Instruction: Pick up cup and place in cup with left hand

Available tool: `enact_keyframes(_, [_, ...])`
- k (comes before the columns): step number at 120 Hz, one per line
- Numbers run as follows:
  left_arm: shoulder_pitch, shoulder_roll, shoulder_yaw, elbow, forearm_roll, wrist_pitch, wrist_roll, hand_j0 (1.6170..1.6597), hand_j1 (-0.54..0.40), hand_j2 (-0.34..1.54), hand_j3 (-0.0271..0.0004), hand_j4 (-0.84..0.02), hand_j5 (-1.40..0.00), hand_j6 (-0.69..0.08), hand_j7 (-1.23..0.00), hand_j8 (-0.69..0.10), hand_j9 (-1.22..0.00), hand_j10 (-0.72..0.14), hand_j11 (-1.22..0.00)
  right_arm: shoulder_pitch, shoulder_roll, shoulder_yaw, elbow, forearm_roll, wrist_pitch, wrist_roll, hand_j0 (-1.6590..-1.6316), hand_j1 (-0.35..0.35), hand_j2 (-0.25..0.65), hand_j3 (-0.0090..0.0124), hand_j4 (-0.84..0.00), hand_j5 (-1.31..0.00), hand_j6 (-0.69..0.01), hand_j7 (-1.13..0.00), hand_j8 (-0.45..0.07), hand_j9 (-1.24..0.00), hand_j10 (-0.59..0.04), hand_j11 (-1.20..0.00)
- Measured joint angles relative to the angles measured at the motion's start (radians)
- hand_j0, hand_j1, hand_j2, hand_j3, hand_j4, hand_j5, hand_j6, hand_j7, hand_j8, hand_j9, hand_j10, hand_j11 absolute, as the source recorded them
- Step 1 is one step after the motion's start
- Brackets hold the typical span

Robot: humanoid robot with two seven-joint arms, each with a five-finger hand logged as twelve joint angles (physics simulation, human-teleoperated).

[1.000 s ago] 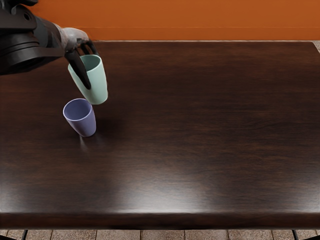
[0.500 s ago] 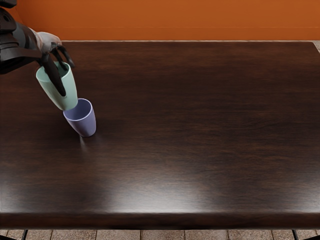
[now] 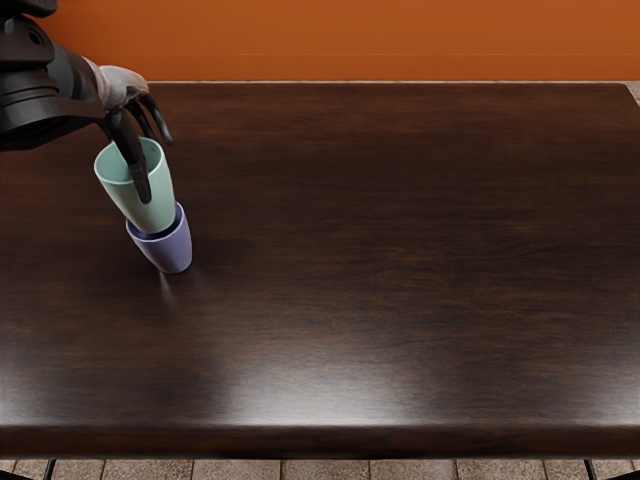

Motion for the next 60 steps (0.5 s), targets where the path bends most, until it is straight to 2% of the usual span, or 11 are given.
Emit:
enact_keyframes(4, [0.0,0.0,-0.001,0.0,0.001,0.0,0.0,1.6561,-0.16,0.69,-0.0001,-0.587,-0.88,-0.505,-0.85,-0.342,-0.84,-0.412,-0.83,0.0,0.0,0.0,0.0,0.0,0.0,0.0,-1.6581,-0.333,-0.003,0.0,-0.013,-0.02,-0.013,-0.02,-0.013,-0.02,-0.013,-0.02])
enact_keyframes(13, [0.0,-0.001,-0.001,0.0,0.003,0.001,-0.001,1.6567,-0.055,0.48,0.0,-0.449,-0.67,-0.393,-0.64,-0.28,-0.64,-0.328,-0.63,0.0,0.0,0.0,0.0,0.0,0.0,0.0,-1.6581,-0.333,-0.003,0.0,-0.013,-0.02,-0.013,-0.02,-0.013,-0.02,-0.013,-0.02])
enact_keyframes(22, [0.0,0.0,-0.001,0.001,0.004,0.001,-0.001,1.6571,0.025,0.34,0.0,-0.347,-0.51,-0.308,-0.49,-0.23,-0.49,-0.264,-0.48,0.0,0.0,0.0,0.0,0.0,0.0,0.0,-1.6581,-0.333,-0.003,0.0,-0.013,-0.02,-0.013,-0.02,-0.013,-0.02,-0.013,-0.02])
enact_keyframes(50, [-0.002,0.003,-0.001,0.002,0.006,0.001,0.0,1.6578,0.179,0.12,0.0,-0.167,-0.23,-0.154,-0.23,-0.129,-0.23,-0.14,-0.23,0.0,0.0,0.0,0.0,0.0,0.0,0.0,-1.6581,-0.333,-0.003,0.0,-0.013,-0.02,-0.013,-0.02,-0.013,-0.02,-0.013,-0.02])
enact_keyframes(55, [-0.008,0.027,0.002,0.002,0.007,-0.005,0.0,1.6578,0.208,0.1,0.0,-0.138,-0.19,-0.128,-0.19,-0.108,-0.19,-0.116,-0.19,0.0,0.0,0.0,0.0,0.0,0.0,0.0,-1.6581,-0.333,-0.003,0.0,-0.013,-0.02,-0.013,-0.02,-0.013,-0.02,-0.013,-0.02])
enact_keyframes(57, [-0.013,0.066,0.004,0.001,0.008,-0.02,0.0,1.6578,0.218,0.09,0.0,-0.128,-0.18,-0.119,-0.18,-0.1,-0.17,-0.108,-0.17,0.0,0.0,0.0,0.0,0.0,0.0,0.0,-1.6581,-0.333,-0.003,0.0,-0.013,-0.02,-0.013,-0.02,-0.013,-0.02,-0.013,-0.02])
enact_keyframes(60, [-0.017,0.143,0.007,0.001,0.009,-0.091,0.0,1.6579,0.232,0.08,0.0,-0.114,-0.16,-0.106,-0.16,-0.089,-0.16,-0.096,-0.16,0.0,0.0,0.0,0.0,0.0,0.0,0.0,-1.6581,-0.333,-0.003,0.0,-0.013,-0.02,-0.013,-0.02,-0.013,-0.02,-0.013,-0.02])
